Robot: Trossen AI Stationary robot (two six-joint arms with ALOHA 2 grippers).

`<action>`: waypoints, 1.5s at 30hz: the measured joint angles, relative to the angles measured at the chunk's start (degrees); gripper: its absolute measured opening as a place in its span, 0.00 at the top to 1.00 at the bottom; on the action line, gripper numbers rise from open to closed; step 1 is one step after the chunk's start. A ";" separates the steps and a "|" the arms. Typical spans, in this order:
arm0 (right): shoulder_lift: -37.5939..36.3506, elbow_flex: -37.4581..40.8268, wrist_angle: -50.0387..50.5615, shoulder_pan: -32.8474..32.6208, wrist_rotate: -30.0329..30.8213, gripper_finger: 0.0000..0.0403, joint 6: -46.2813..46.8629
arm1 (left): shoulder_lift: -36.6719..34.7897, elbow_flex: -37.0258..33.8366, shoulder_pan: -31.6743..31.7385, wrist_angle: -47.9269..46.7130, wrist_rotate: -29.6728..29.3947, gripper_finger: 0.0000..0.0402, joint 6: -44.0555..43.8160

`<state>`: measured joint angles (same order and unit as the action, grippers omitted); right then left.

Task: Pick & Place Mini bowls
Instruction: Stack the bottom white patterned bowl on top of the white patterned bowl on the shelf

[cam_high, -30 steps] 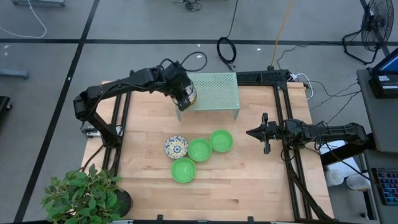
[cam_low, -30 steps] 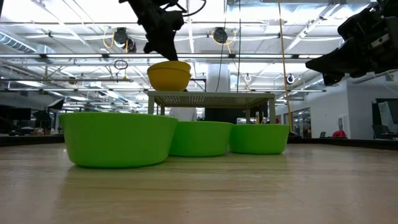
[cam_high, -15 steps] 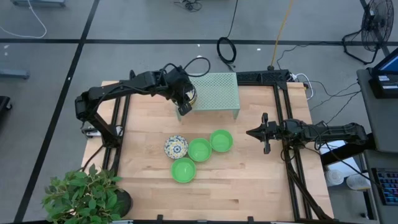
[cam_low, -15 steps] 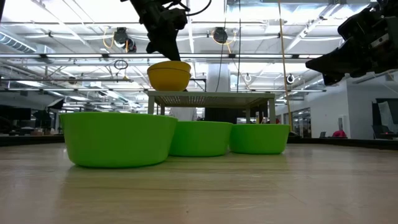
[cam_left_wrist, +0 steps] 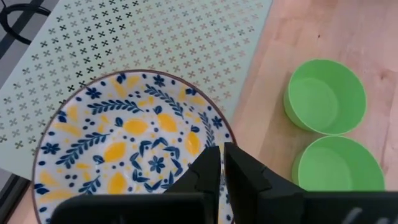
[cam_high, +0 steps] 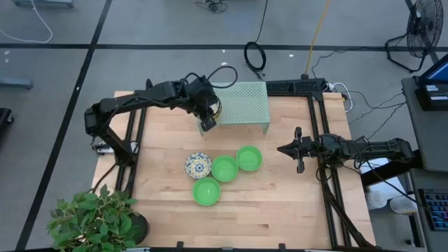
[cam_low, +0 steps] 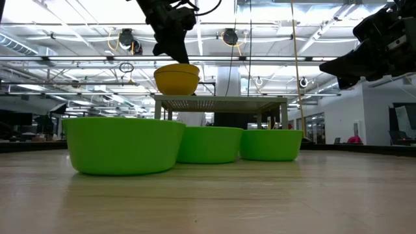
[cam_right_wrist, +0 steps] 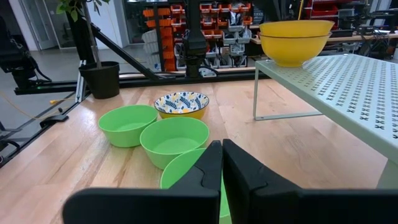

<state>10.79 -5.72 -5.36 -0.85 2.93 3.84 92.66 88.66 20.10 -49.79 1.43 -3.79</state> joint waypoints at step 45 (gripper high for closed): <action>0.01 0.00 -0.18 -0.02 0.01 1.00 0.00 | 6.73 0.04 5.49 -2.45 -4.43 0.93 -2.72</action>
<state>10.81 -5.72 -5.54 -0.86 2.94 3.84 99.39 88.71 25.58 -52.23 -3.00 -6.52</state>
